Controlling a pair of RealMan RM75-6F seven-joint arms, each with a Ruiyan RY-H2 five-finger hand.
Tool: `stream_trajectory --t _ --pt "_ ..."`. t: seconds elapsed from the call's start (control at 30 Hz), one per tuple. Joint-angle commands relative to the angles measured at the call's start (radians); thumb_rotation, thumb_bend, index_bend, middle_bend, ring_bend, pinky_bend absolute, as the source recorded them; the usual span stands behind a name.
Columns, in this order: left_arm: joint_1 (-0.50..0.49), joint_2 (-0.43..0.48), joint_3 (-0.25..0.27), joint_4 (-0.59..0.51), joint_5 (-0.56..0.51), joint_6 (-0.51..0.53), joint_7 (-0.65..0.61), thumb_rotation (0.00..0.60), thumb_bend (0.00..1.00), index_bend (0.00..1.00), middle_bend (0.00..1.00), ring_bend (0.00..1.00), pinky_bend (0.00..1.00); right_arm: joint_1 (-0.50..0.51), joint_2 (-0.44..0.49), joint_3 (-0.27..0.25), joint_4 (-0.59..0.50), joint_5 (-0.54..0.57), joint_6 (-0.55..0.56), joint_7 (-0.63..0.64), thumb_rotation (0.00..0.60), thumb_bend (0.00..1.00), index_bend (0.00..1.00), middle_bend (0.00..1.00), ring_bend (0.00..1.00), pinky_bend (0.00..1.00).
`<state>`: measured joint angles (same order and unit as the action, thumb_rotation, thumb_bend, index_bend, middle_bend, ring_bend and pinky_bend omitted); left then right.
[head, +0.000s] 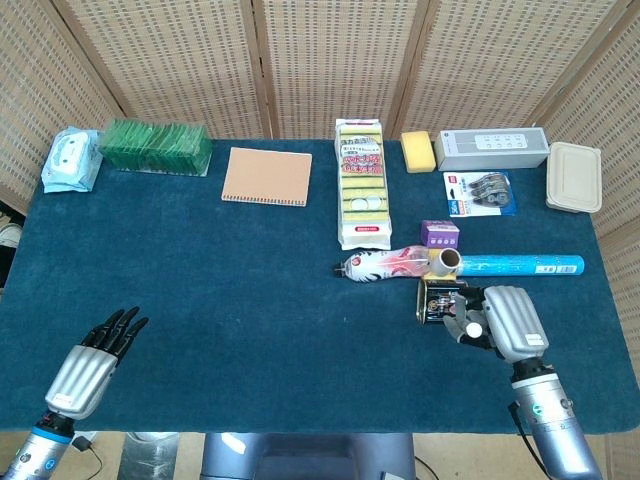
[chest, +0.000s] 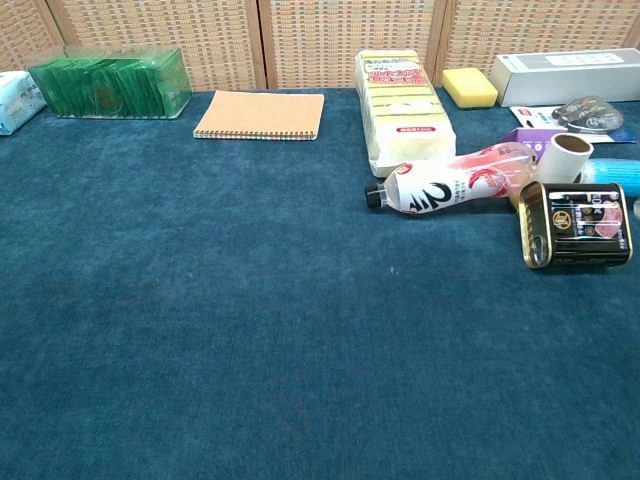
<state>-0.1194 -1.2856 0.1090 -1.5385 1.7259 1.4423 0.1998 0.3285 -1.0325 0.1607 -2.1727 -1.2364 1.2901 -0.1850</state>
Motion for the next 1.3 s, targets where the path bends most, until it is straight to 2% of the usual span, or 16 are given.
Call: stream_trajectory --t 0.03,0.13,0.2,0.27,0.33,0.47,0.53,0.57,0.67,0.73,0.9,0.97,1.07,1.1,1.23,1.3 --pt "0.003 0.002 0.013 -0.004 0.016 0.004 -0.005 0.600 0.21 0.03 0.02 0.02 0.21 -0.026 0.007 -0.013 -0.035 -0.084 0.027 0.098 0.600 0.46 0.81 1.00 1.00 0.92" --pt "0.005 0.005 0.018 -0.002 0.028 0.012 -0.012 0.600 0.21 0.03 0.02 0.02 0.21 -0.005 -0.035 0.053 -0.005 0.049 0.067 0.045 0.600 0.46 0.81 1.00 1.00 0.92" --pt "0.004 0.006 0.014 0.000 0.024 0.013 -0.013 0.600 0.21 0.03 0.02 0.02 0.21 -0.008 -0.033 0.004 -0.019 0.031 0.037 -0.004 0.600 0.46 0.81 1.00 1.00 0.92" --pt "0.000 0.005 0.004 -0.001 0.008 0.003 -0.014 0.600 0.21 0.03 0.02 0.02 0.21 -0.013 0.000 -0.095 -0.050 -0.057 -0.061 -0.005 0.600 0.45 0.81 1.00 1.00 0.92" --pt "-0.003 0.000 -0.002 0.000 -0.002 -0.004 -0.004 0.600 0.21 0.03 0.02 0.02 0.21 -0.012 0.026 -0.116 -0.062 -0.105 -0.091 0.027 0.600 0.45 0.81 1.00 1.00 0.92" --pt "0.000 -0.004 0.006 -0.002 0.006 -0.005 0.006 0.600 0.21 0.03 0.02 0.02 0.21 -0.007 -0.002 -0.028 -0.031 -0.079 -0.002 0.051 0.600 0.45 0.81 1.00 1.00 0.92" --pt "0.001 0.003 0.017 -0.006 0.022 0.000 -0.006 0.600 0.20 0.03 0.02 0.02 0.21 0.008 -0.068 0.066 0.033 0.036 0.088 0.004 0.600 0.45 0.81 1.00 1.00 0.92" --pt "0.001 0.005 0.018 -0.005 0.025 0.005 -0.008 0.600 0.20 0.03 0.02 0.02 0.21 0.015 -0.086 0.066 0.042 0.065 0.088 -0.030 0.600 0.45 0.81 1.00 1.00 0.92" --pt "-0.001 0.008 0.009 -0.005 0.014 0.004 -0.017 0.600 0.20 0.03 0.02 0.02 0.21 0.011 -0.060 -0.083 0.016 -0.018 -0.029 -0.112 0.600 0.45 0.82 1.00 1.00 0.92" --pt "-0.005 0.003 -0.004 -0.003 -0.004 -0.004 -0.007 0.600 0.20 0.03 0.02 0.02 0.21 0.011 -0.029 -0.124 -0.007 -0.078 -0.069 -0.103 0.600 0.44 0.82 1.00 1.00 0.92" --pt "0.003 0.003 0.020 -0.007 0.024 0.004 -0.005 0.600 0.20 0.03 0.02 0.02 0.21 0.017 -0.163 0.064 0.083 0.026 0.142 -0.138 0.600 0.44 0.82 1.00 1.00 0.92" --pt "0.001 0.013 0.027 -0.009 0.036 0.007 -0.023 0.600 0.20 0.03 0.02 0.02 0.21 0.020 -0.160 0.024 0.051 0.042 0.104 -0.185 0.600 0.45 0.82 1.00 1.00 0.92" --pt "-0.003 0.012 0.011 -0.005 0.020 0.006 -0.023 0.600 0.21 0.03 0.02 0.02 0.21 0.018 -0.050 -0.116 -0.035 -0.033 -0.053 -0.181 0.600 0.44 0.82 1.00 1.00 0.92" --pt "-0.004 0.005 0.000 -0.002 0.005 0.002 -0.012 0.600 0.21 0.03 0.02 0.02 0.21 0.023 -0.018 -0.115 -0.054 -0.056 -0.071 -0.151 0.600 0.44 0.82 1.00 1.00 0.92" --pt "0.002 -0.003 0.009 -0.003 0.011 0.002 0.009 0.600 0.20 0.03 0.02 0.02 0.22 0.027 -0.148 0.075 0.064 0.041 0.146 -0.129 0.600 0.44 0.82 1.00 1.00 0.93" --pt "0.002 0.009 0.025 -0.005 0.029 0.004 -0.010 0.600 0.20 0.03 0.02 0.02 0.22 0.034 -0.162 0.067 0.052 0.070 0.126 -0.146 0.600 0.44 0.82 1.00 1.00 0.93"
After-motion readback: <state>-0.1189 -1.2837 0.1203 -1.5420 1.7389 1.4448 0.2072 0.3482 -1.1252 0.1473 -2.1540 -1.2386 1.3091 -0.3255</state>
